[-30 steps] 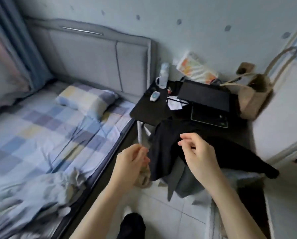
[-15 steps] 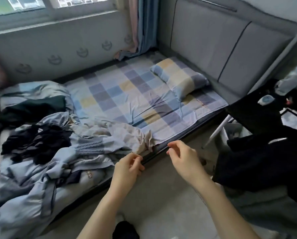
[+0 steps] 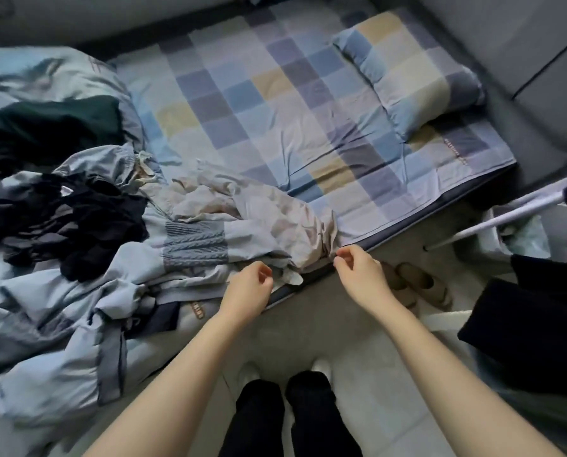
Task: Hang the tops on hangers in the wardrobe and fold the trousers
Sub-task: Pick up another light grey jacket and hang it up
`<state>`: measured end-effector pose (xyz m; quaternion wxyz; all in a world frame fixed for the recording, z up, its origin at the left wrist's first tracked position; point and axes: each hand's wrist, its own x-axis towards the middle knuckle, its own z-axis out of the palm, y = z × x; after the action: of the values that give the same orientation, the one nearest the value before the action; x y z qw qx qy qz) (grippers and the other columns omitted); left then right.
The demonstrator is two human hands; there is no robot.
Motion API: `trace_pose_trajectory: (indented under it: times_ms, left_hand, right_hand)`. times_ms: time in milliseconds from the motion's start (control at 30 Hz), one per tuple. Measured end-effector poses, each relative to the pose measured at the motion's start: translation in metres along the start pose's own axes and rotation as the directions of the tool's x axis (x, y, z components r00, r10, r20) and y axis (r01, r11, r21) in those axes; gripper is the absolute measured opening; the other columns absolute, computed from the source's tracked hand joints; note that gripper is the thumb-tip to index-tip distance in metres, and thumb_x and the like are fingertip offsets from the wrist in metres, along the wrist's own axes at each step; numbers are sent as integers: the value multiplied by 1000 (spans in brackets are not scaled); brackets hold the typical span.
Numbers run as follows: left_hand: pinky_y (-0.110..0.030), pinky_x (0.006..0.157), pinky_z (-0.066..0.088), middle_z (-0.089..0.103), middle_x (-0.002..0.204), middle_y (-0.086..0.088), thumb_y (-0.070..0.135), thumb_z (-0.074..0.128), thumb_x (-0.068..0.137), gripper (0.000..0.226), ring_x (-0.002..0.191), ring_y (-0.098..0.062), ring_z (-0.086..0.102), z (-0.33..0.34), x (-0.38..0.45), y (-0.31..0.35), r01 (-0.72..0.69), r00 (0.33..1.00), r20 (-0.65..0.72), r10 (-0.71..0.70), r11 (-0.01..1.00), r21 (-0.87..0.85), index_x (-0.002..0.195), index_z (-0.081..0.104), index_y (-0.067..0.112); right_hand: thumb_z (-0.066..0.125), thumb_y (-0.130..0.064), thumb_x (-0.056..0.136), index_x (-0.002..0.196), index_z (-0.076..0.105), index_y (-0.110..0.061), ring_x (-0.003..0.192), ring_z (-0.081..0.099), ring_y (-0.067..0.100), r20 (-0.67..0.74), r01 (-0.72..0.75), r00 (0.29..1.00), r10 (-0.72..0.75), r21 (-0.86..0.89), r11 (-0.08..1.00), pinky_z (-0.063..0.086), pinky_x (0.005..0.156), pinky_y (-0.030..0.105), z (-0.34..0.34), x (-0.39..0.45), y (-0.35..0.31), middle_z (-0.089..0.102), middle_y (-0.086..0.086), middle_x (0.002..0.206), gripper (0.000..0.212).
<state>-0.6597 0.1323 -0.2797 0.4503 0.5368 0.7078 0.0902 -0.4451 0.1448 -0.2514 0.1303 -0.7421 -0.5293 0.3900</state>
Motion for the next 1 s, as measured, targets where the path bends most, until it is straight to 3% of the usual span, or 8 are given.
trace_pose_trajectory:
  times_ms: [133,300,467,600,667,800,900,1000]
  left_hand:
    - [-37,95,46,64,121,-9,20,55,87,31,114,-27,57,25,81,-8,-24,990,143,4,990,136,117,60,12]
    - [-34,97,43,58,128,-11,24,62,84,43,120,-29,51,73,187,-19,-29,986,166,-5,979,202,125,57,13]
    - [-37,112,31,35,150,-5,27,63,85,65,138,-25,29,138,266,-28,-126,969,244,47,940,317,145,38,19]
    - [-38,112,31,29,155,-4,31,59,88,61,140,-26,26,185,308,-26,-167,966,243,92,937,308,145,38,25]
    - [-38,107,36,37,149,-3,37,54,91,53,134,-26,34,202,316,-24,-211,970,184,160,929,304,141,44,22]
    - [-38,89,45,51,124,2,36,52,90,32,112,-26,51,222,334,-18,-184,982,98,162,938,294,117,54,18]
    - [-39,99,42,43,140,1,32,58,81,58,128,-24,44,223,341,-18,-144,976,202,81,936,321,136,43,20]
    - [-36,109,35,29,156,5,34,64,79,77,139,-19,35,218,345,-13,-102,977,209,38,946,308,149,33,23]
  right_hand:
    - [52,-27,96,116,59,-11,107,56,25,73,-86,993,90,-66,994,35,79,24,27,89,28,64,6,110,27]
    - [54,-28,95,115,57,-5,113,54,32,128,-181,971,202,-159,970,40,89,32,64,208,79,64,13,115,32]
    - [55,-32,93,118,48,3,116,53,38,137,-230,948,288,-330,915,43,88,37,104,300,131,59,22,121,43]
    - [57,-42,91,130,40,6,121,49,37,219,-225,905,365,-482,847,43,94,39,129,344,173,51,22,130,65]
    - [55,-35,92,123,53,2,115,54,34,336,-140,875,349,-514,846,46,92,38,137,352,189,56,19,123,48]
    - [47,-17,94,94,61,-1,96,60,31,388,-171,876,288,-308,936,44,75,34,131,364,205,66,16,99,21]
    - [42,-11,97,80,54,-8,80,51,17,384,-202,906,179,19,979,34,64,28,100,361,183,56,5,79,21]
    - [38,-9,97,72,41,-16,69,39,8,395,-114,917,45,153,982,27,58,26,63,347,152,39,-3,70,26]
